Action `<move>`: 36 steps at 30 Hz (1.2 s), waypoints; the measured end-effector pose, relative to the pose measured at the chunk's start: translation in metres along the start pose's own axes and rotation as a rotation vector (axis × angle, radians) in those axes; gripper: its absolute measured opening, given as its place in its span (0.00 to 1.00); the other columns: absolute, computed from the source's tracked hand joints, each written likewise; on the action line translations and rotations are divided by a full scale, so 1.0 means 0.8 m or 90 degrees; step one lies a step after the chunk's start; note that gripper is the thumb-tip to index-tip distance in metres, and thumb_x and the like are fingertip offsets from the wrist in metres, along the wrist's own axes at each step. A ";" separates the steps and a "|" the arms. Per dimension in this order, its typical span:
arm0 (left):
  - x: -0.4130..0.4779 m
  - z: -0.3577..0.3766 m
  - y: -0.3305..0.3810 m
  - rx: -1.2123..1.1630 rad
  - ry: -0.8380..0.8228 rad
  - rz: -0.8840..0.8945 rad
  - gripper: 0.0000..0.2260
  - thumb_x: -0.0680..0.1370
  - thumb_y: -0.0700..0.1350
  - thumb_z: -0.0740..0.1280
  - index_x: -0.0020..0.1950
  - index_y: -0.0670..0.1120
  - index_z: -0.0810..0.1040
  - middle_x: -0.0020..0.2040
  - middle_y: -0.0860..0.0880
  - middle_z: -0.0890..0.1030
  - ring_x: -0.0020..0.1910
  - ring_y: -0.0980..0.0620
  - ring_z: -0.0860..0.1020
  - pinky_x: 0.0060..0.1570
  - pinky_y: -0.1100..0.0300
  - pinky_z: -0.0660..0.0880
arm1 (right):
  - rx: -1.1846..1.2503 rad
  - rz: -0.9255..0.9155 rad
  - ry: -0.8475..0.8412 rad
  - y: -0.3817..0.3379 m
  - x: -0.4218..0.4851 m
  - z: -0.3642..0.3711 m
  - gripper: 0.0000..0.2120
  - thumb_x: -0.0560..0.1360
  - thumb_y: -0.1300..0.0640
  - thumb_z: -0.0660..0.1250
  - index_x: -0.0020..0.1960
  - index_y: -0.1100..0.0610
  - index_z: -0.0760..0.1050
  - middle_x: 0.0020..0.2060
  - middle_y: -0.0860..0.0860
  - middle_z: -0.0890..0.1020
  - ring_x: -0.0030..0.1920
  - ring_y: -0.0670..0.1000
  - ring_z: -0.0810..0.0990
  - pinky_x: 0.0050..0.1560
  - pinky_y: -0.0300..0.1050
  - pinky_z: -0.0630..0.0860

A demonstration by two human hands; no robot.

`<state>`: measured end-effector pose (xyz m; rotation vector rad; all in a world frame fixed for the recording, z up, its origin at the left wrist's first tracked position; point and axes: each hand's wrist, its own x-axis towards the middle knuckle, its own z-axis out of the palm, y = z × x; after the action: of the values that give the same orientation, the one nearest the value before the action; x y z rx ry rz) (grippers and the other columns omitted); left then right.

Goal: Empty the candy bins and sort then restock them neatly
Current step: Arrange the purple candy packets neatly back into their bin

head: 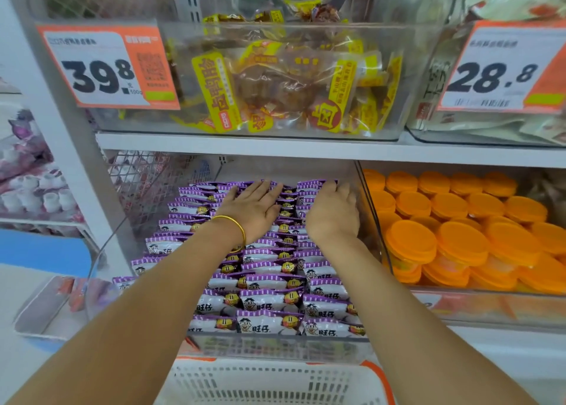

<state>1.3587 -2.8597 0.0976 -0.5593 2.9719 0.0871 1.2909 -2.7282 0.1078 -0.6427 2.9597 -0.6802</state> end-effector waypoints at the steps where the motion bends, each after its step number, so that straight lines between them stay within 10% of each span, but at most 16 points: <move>1: 0.000 0.000 0.000 0.000 -0.008 -0.001 0.23 0.83 0.54 0.41 0.77 0.55 0.41 0.78 0.52 0.42 0.77 0.55 0.41 0.75 0.48 0.41 | 0.015 0.018 -0.008 0.000 -0.003 -0.001 0.30 0.74 0.63 0.66 0.72 0.63 0.57 0.71 0.62 0.62 0.71 0.61 0.61 0.68 0.52 0.65; 10: 0.001 0.000 0.031 -0.021 0.013 0.057 0.23 0.83 0.53 0.44 0.78 0.55 0.45 0.79 0.52 0.44 0.77 0.55 0.42 0.75 0.48 0.40 | 0.122 0.009 0.083 0.014 0.002 0.007 0.20 0.76 0.69 0.60 0.66 0.62 0.66 0.58 0.60 0.77 0.59 0.61 0.75 0.56 0.55 0.76; 17: -0.003 0.006 0.022 -0.052 0.035 0.035 0.23 0.83 0.53 0.44 0.78 0.54 0.44 0.79 0.52 0.43 0.77 0.55 0.42 0.74 0.49 0.39 | -0.048 -0.015 -0.001 0.003 0.029 -0.002 0.10 0.77 0.65 0.61 0.55 0.61 0.77 0.55 0.59 0.80 0.58 0.59 0.76 0.54 0.50 0.77; 36: -0.007 0.014 0.019 -0.038 0.036 0.030 0.23 0.83 0.53 0.43 0.78 0.54 0.43 0.78 0.52 0.41 0.77 0.55 0.41 0.74 0.52 0.39 | 0.081 0.072 0.012 0.002 0.037 0.003 0.07 0.79 0.63 0.62 0.52 0.63 0.78 0.52 0.58 0.81 0.52 0.57 0.80 0.41 0.45 0.72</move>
<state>1.3596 -2.8427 0.0880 -0.5057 3.0466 0.1666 1.2635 -2.7396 0.1066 -0.4595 2.9122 -0.8605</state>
